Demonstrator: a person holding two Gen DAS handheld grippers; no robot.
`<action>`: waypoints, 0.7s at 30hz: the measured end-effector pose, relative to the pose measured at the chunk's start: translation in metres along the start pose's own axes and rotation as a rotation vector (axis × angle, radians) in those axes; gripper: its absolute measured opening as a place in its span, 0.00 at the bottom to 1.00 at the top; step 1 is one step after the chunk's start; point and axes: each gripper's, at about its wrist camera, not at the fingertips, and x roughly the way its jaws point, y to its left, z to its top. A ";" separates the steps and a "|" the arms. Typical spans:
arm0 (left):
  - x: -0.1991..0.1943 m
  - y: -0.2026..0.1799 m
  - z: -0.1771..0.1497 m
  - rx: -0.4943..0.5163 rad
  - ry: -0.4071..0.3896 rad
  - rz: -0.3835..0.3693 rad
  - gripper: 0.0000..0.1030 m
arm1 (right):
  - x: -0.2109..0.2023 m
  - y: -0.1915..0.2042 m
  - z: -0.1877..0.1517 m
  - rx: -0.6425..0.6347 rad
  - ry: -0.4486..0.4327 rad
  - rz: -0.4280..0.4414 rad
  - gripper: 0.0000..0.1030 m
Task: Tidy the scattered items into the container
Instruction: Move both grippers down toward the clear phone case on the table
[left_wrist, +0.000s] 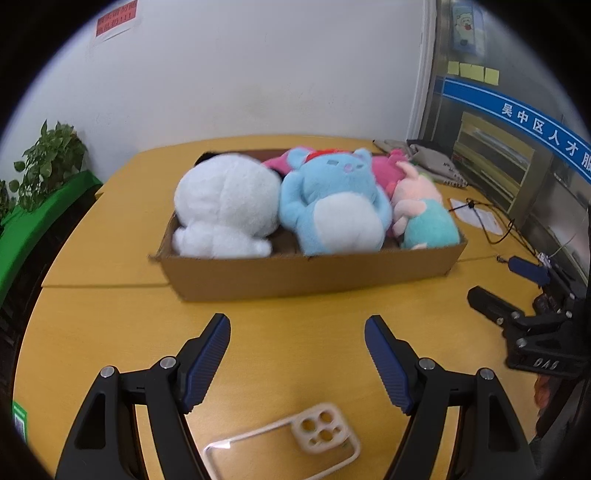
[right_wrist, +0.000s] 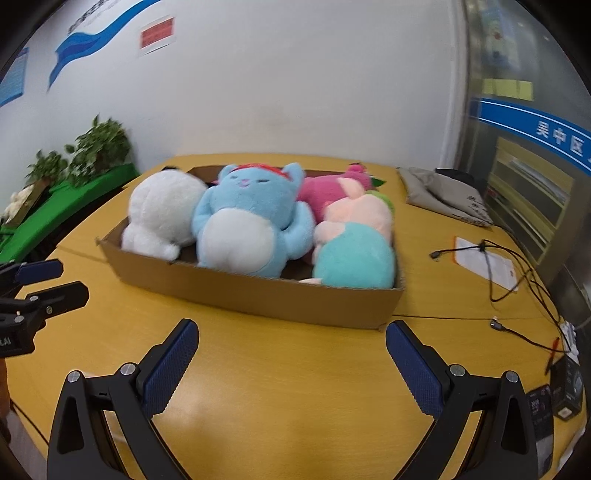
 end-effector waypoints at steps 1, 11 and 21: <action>0.001 0.011 -0.010 -0.013 0.024 -0.003 0.73 | 0.002 0.005 -0.004 -0.026 0.014 0.047 1.00; 0.020 0.094 -0.099 -0.163 0.268 0.003 0.73 | 0.054 0.085 -0.058 -0.254 0.241 0.385 1.00; 0.036 0.082 -0.119 -0.094 0.320 -0.182 0.73 | 0.074 0.144 -0.082 -0.516 0.292 0.570 0.99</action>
